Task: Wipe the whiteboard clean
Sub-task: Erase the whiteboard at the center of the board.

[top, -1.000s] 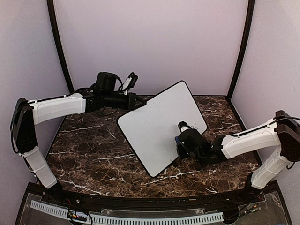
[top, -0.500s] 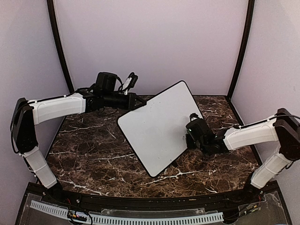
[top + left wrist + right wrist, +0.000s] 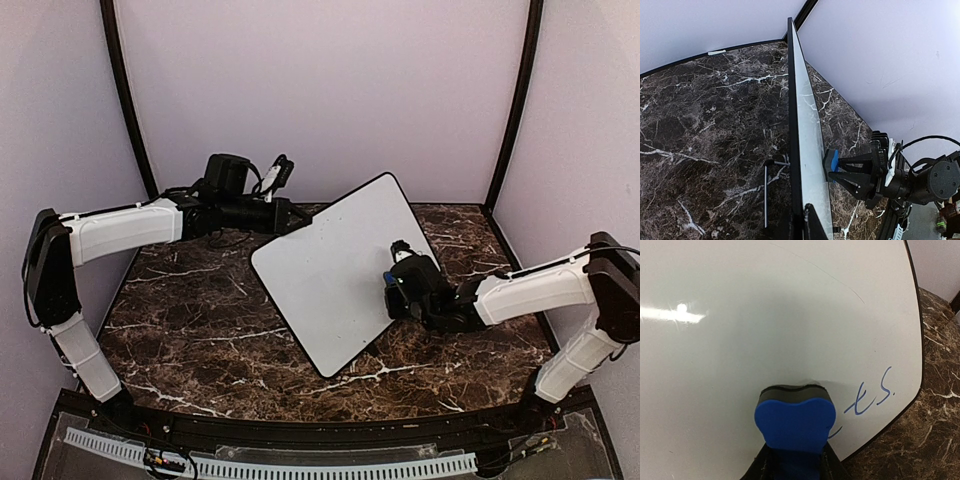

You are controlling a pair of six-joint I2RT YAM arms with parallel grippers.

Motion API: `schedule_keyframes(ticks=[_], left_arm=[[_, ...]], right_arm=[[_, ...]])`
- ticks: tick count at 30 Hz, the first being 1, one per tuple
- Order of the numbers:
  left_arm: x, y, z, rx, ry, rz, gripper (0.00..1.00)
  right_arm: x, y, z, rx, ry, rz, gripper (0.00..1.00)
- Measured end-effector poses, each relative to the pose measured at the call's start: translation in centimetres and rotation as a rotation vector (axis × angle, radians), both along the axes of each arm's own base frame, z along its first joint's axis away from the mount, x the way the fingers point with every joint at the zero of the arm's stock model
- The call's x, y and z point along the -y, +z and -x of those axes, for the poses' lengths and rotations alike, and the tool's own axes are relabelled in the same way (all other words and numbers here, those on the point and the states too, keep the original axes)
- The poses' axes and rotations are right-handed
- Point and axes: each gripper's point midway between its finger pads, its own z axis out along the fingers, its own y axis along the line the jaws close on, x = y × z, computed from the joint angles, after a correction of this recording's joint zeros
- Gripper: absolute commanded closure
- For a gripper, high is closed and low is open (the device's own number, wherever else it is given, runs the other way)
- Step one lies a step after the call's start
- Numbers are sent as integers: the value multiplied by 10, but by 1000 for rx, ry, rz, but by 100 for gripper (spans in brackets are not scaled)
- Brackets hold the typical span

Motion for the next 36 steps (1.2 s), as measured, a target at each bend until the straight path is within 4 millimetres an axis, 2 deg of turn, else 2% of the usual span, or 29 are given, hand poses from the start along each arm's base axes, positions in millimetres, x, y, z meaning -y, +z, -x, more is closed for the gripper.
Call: schedule_keyframes(ticks=[5,18,24,36], left_arm=[[0,0,0,0,1,0,100],[0,1,0,0,-2,2,100],[0,1,0,0,-3,2,100],[0,1,1,0,-5,3,100]], right_arm=[[-7,6,-2,20,26,-17,72],[-28,49,-29,170,135,-270,69],[-24,44,-26,178,160,-328,70],[-3,10,-4,94,139,-341,71]])
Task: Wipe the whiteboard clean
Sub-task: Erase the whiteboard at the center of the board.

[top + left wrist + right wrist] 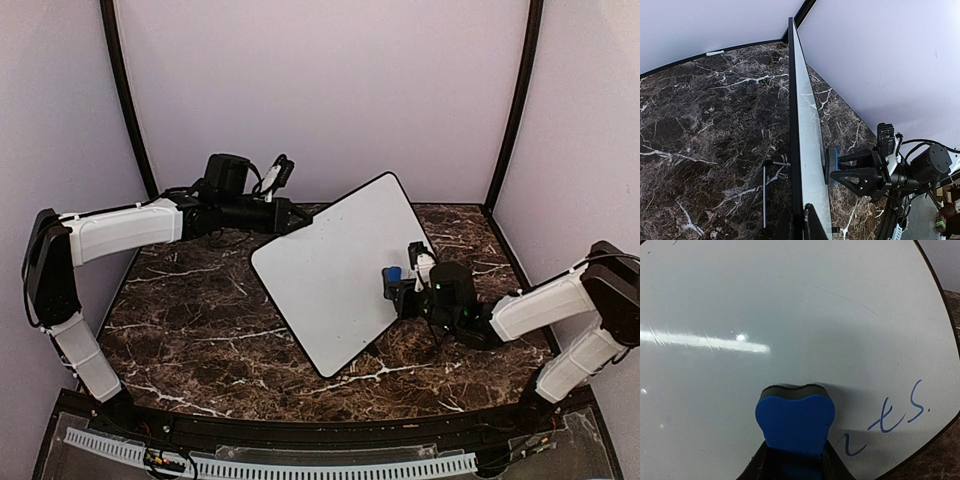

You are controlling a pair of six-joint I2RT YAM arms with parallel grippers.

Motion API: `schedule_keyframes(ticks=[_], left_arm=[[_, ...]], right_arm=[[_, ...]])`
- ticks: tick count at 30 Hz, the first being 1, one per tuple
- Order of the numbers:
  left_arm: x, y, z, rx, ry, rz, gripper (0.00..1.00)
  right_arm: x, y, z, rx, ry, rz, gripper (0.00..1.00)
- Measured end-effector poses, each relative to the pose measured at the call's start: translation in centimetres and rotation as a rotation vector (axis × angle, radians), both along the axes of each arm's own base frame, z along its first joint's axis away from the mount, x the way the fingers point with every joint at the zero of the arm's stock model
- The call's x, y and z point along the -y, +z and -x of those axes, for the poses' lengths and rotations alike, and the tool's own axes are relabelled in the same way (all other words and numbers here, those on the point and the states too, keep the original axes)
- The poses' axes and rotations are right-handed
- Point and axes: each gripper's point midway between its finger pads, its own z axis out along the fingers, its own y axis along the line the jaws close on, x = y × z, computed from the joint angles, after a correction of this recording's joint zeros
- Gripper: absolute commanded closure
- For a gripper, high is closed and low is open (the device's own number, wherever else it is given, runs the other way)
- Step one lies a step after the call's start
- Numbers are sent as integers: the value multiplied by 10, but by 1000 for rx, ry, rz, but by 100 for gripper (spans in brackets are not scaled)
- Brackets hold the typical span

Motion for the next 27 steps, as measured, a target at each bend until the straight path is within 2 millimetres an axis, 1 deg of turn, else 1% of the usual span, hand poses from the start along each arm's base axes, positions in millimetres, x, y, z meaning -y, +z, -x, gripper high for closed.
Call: schedule_keyframes(ticks=[4,8,11,14,17,24,27], left_arm=[[0,0,0,0,-2,1,100],[0,1,0,0,-3,2,100],[0,1,0,1,-2,2,100],[0,0,0,0,-1,1,100],[0,0,0,1,1,0,100],[0,0,0,0,4,-1,100],[0,0,0,0,3,-1,100]], right_arm=[[8,-5,1,-21,-17,7,71],[20,-4,-9,-23,-61,8,71],[27,2,-21,-17,-93,4,71],[26,11,-34,-2,-109,-7,71],[23,16,-41,7,-114,-15,71],[22,14,-42,2,-113,-21,72],[23,11,-37,0,-109,-26,72]])
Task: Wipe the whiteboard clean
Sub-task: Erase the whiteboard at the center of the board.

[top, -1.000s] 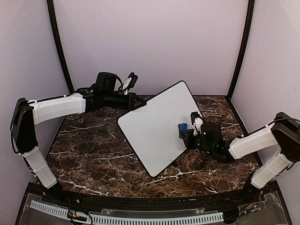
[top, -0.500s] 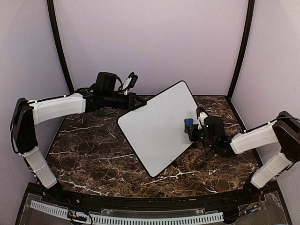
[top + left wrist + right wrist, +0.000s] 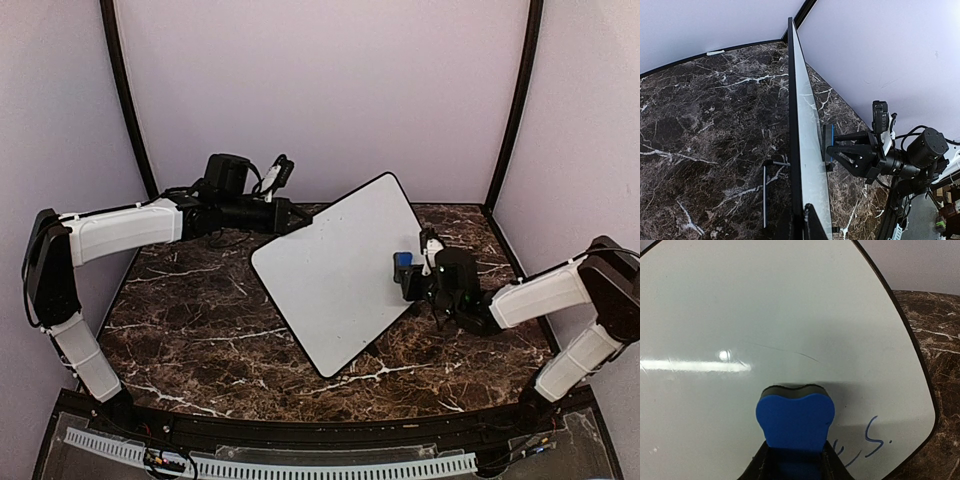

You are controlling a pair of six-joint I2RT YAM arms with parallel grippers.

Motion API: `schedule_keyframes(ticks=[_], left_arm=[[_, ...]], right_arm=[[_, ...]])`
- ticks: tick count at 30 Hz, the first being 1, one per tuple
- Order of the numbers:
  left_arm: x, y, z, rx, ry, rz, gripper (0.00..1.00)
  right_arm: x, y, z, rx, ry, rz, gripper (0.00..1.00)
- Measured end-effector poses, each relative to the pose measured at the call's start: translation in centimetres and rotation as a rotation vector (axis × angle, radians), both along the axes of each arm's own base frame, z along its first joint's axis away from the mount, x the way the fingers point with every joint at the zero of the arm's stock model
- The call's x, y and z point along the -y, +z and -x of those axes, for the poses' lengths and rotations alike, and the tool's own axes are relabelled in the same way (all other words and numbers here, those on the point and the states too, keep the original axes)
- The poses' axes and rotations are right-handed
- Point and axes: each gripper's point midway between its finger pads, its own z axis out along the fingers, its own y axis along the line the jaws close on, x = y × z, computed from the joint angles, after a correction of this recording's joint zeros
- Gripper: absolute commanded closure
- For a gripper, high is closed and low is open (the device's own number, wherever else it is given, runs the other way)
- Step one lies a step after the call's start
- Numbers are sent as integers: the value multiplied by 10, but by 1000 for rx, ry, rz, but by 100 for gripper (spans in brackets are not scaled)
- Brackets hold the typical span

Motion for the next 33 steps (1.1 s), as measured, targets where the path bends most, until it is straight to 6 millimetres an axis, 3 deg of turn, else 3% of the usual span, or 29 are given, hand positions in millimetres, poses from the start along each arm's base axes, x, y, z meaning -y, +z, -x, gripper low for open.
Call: schedule_keyframes(ticks=[6,11,18,26,33], left_arm=[[0,0,0,0,-2,1,100],[0,0,0,0,-3,1,100],[0,0,0,-1,1,0,100],[0,0,0,-1,-1,1,100],[0,0,0,-1,-2,2,100]], right_arm=[[13,-28,24,-65,4,25,72],[19,-39,31,-94,-3,32,72],[17,-32,20,-79,-16,58,72],[13,9,-19,15,-60,12,72],[15,4,-15,12,-51,-12,73]])
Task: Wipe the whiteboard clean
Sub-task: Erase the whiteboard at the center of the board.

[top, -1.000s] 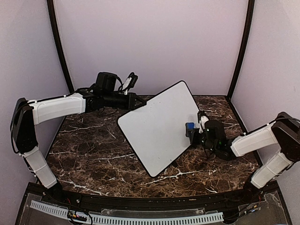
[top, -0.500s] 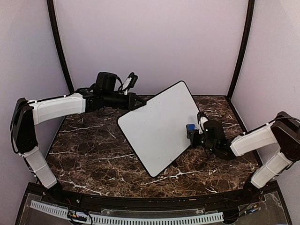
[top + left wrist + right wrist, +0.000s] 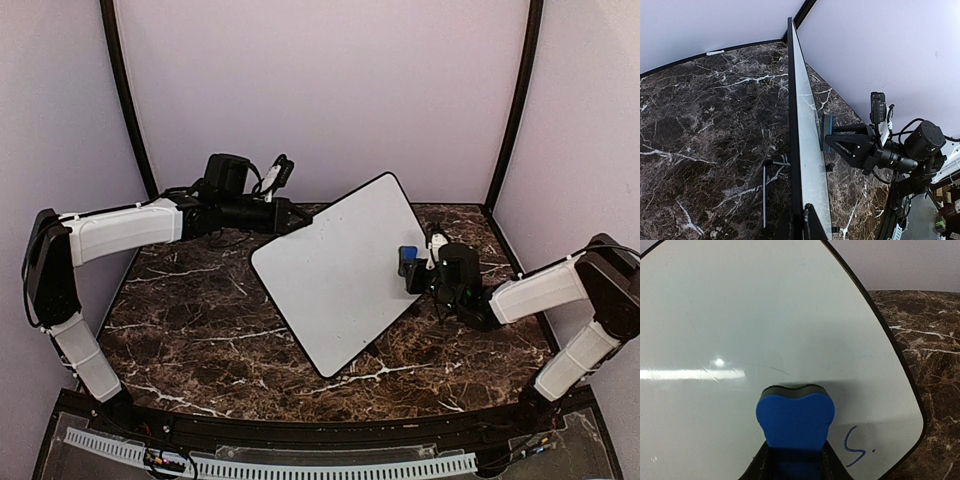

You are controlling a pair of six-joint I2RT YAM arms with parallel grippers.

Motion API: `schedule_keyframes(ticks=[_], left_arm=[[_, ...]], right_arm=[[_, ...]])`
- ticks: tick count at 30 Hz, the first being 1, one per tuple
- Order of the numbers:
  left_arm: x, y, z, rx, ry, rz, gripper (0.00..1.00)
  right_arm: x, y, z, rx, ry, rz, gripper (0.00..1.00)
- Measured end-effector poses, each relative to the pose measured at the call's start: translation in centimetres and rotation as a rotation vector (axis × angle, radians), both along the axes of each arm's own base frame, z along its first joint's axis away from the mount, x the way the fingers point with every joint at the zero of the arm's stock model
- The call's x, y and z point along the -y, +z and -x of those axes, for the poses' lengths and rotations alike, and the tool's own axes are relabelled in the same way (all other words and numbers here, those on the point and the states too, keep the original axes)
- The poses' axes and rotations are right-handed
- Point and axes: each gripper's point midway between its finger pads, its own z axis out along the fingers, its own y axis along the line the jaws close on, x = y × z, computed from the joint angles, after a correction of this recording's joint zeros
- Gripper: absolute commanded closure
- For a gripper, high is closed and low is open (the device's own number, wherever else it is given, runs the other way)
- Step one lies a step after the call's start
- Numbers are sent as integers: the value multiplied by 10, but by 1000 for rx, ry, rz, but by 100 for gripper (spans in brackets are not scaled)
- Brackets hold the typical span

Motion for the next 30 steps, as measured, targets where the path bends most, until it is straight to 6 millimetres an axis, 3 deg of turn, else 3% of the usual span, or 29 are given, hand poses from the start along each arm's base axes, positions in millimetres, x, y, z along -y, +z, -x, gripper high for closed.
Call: schedule_keyframes(ticks=[7,16,20,26,30], left_arm=[[0,0,0,-2,3,0,100],[0,0,0,-3,2,1,100],[0,0,0,-5,5,1,100],[0,0,0,-5,2,2,100],[0,0,0,-5,3,2,100]], right_arm=[[9,-32,24,-62,18,-26,74],[8,-36,29,-76,15,-33,73],[6,-28,21,-72,1,-20,73],[4,6,-8,-10,-45,-39,73],[4,10,-16,-2,-55,-39,73]])
